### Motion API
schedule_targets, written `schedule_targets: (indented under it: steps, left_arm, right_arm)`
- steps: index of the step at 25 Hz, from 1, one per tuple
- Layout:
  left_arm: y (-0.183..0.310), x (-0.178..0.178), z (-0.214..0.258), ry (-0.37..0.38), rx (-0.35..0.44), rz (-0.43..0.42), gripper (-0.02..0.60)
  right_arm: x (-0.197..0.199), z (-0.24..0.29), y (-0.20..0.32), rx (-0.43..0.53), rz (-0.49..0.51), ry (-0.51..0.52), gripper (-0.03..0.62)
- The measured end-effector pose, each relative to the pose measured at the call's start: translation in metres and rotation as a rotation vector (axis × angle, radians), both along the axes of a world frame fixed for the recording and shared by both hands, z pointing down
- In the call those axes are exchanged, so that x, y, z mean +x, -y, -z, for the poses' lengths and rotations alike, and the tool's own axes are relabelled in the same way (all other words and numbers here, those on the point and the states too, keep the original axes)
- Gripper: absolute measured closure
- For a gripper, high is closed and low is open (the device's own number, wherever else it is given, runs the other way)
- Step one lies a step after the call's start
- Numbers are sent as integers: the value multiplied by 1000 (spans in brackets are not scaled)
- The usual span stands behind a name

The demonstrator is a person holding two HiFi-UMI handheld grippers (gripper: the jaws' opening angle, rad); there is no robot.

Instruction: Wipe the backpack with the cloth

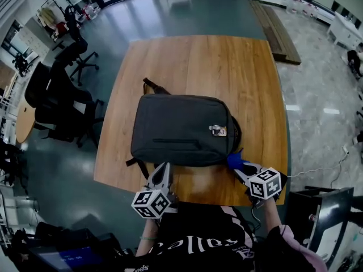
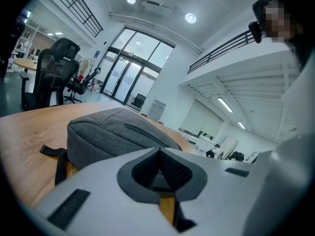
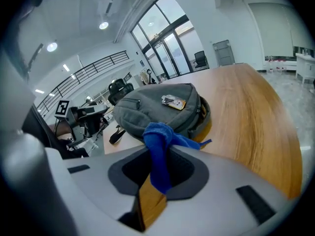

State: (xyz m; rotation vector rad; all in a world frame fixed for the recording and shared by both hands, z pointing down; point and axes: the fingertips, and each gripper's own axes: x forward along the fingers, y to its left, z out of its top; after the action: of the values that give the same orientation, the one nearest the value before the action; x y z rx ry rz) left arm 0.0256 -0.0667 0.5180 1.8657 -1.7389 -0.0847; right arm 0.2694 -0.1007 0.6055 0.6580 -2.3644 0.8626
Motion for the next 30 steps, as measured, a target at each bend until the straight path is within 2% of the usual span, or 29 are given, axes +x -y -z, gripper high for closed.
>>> schedule_targets:
  steps: [6, 9, 12, 16, 21, 26, 30]
  left_arm:
    - [2, -26, 2, -7, 22, 15, 583]
    - [8, -50, 9, -11, 28, 13, 583]
    - [13, -73, 16, -16, 40, 13, 583]
    - [12, -97, 16, -23, 47, 17, 583]
    - [-1, -104, 10, -35, 48, 32, 583]
    - [-6, -151, 1, -48, 20, 103, 583]
    - [-7, -179, -3, -56, 16, 144, 583]
  right_arm:
    - [44, 13, 70, 38, -253, -7, 526]
    - [49, 16, 111, 61, -311, -73, 527]
    - [40, 12, 147, 66, -307, -137, 528]
    - [10, 4, 191, 49, -280, -172, 528]
    - [-1, -9, 240, 41, -240, -233, 528]
    - [-56, -12, 272, 14, -137, -302, 528]
    - [-93, -9, 290, 31, -89, -349, 528]
